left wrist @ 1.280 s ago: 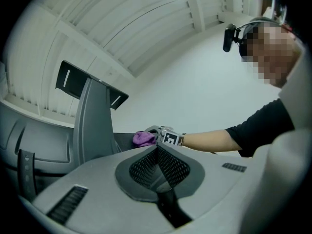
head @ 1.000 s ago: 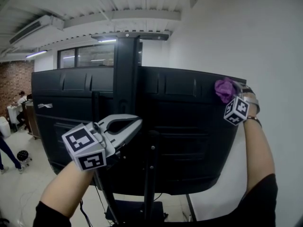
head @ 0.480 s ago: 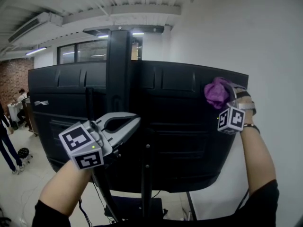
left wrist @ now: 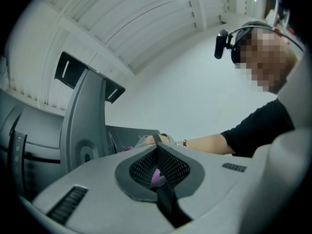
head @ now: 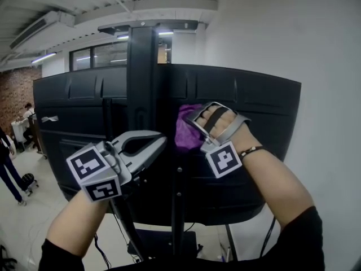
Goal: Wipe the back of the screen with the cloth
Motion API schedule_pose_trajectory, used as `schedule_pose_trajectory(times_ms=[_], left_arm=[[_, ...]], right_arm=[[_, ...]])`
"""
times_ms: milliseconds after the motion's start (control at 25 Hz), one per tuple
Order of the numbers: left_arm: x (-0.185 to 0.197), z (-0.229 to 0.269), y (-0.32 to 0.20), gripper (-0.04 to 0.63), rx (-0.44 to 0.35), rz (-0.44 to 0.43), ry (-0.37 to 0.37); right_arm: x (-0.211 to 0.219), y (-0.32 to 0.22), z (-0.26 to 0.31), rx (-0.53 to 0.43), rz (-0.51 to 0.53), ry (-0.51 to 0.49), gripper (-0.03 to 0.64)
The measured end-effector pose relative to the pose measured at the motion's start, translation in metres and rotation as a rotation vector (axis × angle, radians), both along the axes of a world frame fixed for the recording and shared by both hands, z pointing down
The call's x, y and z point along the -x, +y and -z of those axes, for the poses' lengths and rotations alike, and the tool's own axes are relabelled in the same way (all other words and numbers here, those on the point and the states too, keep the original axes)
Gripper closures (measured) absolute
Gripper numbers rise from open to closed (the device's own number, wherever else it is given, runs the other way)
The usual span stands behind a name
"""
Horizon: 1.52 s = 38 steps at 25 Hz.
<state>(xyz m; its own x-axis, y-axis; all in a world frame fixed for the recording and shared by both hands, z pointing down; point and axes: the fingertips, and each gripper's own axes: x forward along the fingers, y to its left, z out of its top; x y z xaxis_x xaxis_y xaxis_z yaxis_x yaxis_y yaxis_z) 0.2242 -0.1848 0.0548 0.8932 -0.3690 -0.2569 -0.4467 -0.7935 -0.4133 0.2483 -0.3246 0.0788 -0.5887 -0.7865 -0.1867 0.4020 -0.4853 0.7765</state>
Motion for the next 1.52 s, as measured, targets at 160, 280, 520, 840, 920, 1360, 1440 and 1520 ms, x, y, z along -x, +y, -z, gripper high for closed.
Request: schedule_pose_trajectory(times_ms=[160, 280, 520, 840, 920, 1360, 1440, 1520], left_arm=[[0.003, -0.003, -0.003, 0.600, 0.010, 0.000, 0.005], [0.002, -0.004, -0.007, 0.600, 0.015, -0.007, 0.007], [-0.006, -0.008, -0.010, 0.600, 0.019, -0.027, 0.006], [-0.009, -0.016, -0.011, 0.600, 0.041, -0.035, 0.010], [-0.010, -0.020, -0.011, 0.600, 0.046, -0.036, 0.009], [-0.026, -0.034, -0.014, 0.600, 0.080, -0.064, -0.004], [-0.031, -0.038, -0.011, 0.600, 0.094, -0.070, -0.011], [-0.037, -0.044, -0.008, 0.600, 0.106, -0.073, -0.015]], right_arm=[[-0.021, -0.010, -0.013, 0.154, -0.043, 0.022, 0.523], [-0.058, -0.013, -0.010, 0.199, -0.083, 0.002, 0.523], [-0.177, -0.023, 0.001, 0.195, -0.226, -0.109, 0.523], [-0.351, -0.025, -0.011, 0.141, -0.475, -0.293, 0.523], [-0.382, -0.027, -0.017, 0.144, -0.539, -0.346, 0.523], [-0.256, -0.007, -0.113, 0.133, -0.207, -0.345, 0.525], [-0.240, -0.011, -0.124, 0.131, -0.171, -0.347, 0.525], [-0.231, -0.015, -0.130, 0.126, -0.151, -0.346, 0.525]])
